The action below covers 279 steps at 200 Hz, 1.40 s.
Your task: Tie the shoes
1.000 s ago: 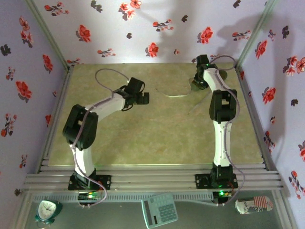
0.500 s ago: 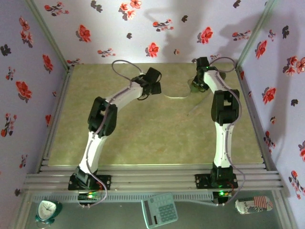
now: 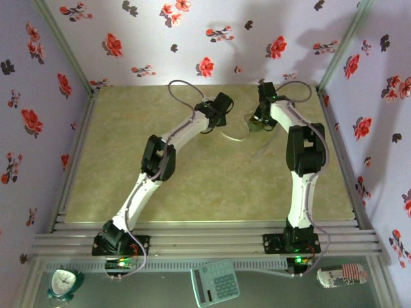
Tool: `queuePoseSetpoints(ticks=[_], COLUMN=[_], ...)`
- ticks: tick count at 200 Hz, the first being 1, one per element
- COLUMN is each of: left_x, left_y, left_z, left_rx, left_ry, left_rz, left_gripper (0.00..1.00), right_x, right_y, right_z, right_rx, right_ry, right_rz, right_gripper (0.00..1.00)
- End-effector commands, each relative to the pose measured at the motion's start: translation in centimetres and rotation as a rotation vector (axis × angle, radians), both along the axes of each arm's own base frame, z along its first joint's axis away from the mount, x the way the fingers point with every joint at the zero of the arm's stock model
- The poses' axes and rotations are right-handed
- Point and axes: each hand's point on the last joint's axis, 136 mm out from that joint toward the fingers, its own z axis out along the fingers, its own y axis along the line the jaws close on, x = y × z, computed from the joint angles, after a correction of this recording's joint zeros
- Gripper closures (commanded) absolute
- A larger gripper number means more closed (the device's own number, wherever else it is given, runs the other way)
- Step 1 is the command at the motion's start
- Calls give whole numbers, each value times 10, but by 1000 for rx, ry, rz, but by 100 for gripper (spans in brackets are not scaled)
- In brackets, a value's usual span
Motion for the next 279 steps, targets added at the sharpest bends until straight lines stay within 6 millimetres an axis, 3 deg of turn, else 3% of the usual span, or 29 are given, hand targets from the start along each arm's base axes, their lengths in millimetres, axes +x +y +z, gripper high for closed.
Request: queuePoseSetpoints(ticks=[1, 48, 127, 169, 199, 219, 249, 279], left_x=[-4, -9, -21, -29, -30, -26, -15, -8], left_y=[-2, -24, -13, -13, -15, -14, 3, 44], left_z=[-9, -19, -47, -63, -67, -57, -15, 52], left_rx=[39, 62, 120, 106, 99, 101, 105, 107], left_ry=[2, -11, 67, 112, 120, 105, 56, -43], left_rz=[7, -69, -61, -58, -69, -85, -80, -38], left_gripper=[23, 24, 35, 52, 74, 100, 100, 100], right_x=[-6, -21, -36, -41, -45, -46, -45, -47], right_y=[10, 19, 23, 25, 25, 27, 38, 54], right_z=[18, 23, 26, 29, 31, 33, 39, 53], right_rx=[24, 28, 25, 38, 37, 33, 61, 77], right_ry=[-41, -55, -66, -75, -81, -90, -125, -171], right_rz=[22, 41, 47, 51, 58, 78, 145, 242], right_gripper=[100, 100, 100, 100, 100, 100, 100, 100])
